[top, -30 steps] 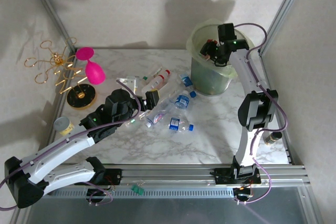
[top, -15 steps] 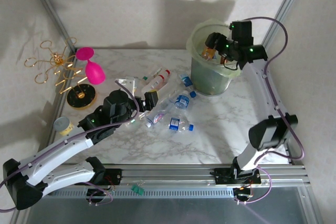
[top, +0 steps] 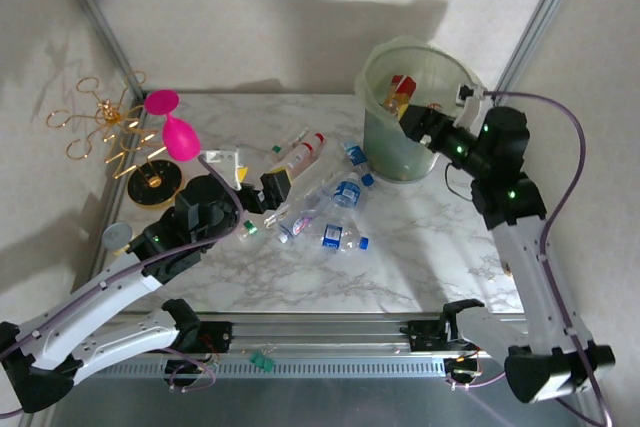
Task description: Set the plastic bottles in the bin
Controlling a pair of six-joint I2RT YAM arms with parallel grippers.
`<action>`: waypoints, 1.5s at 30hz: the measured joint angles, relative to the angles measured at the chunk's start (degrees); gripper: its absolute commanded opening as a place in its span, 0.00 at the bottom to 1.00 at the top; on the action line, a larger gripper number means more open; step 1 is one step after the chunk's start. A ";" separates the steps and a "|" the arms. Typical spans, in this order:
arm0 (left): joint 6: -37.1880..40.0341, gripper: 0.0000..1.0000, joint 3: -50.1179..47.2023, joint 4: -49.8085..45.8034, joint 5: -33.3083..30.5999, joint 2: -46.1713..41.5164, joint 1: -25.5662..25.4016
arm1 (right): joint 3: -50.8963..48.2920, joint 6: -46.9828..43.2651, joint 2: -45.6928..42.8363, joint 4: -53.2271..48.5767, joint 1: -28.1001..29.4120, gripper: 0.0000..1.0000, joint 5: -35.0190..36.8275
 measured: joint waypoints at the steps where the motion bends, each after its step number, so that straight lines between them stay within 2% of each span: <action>1: -0.55 1.00 0.37 -1.22 -0.90 -0.26 0.00 | -1.27 0.00 -1.11 0.31 0.28 0.76 -0.72; 4: -2.71 1.00 0.72 -5.25 -4.83 -1.88 0.02 | -3.13 -1.40 -2.34 -0.26 3.69 0.75 -1.25; 9: -6.16 1.00 0.72 -11.41 -9.66 -3.61 0.02 | -3.98 -5.70 -1.14 -4.33 17.25 0.76 3.17; 14: -8.79 1.00 0.72 -15.39 -12.04 -2.86 0.02 | -3.96 -9.33 4.90 -10.16 30.34 0.78 13.55; 22: -9.44 1.00 2.01 -18.16 -14.45 -3.06 0.02 | -4.35 -11.63 18.62 -16.15 42.45 0.84 27.32; 25: -9.44 0.99 2.03 -18.18 -14.91 -3.26 0.02 | -4.85 -12.57 24.37 -16.70 44.28 0.83 30.10; 34: -9.38 1.00 2.03 -17.68 -14.38 -3.13 0.02 | -6.27 -14.99 34.99 -15.87 44.15 0.84 33.29; 45: -8.59 0.99 1.92 -15.13 -12.02 -2.32 0.02 | -6.25 -18.32 41.72 -13.73 41.29 0.83 29.88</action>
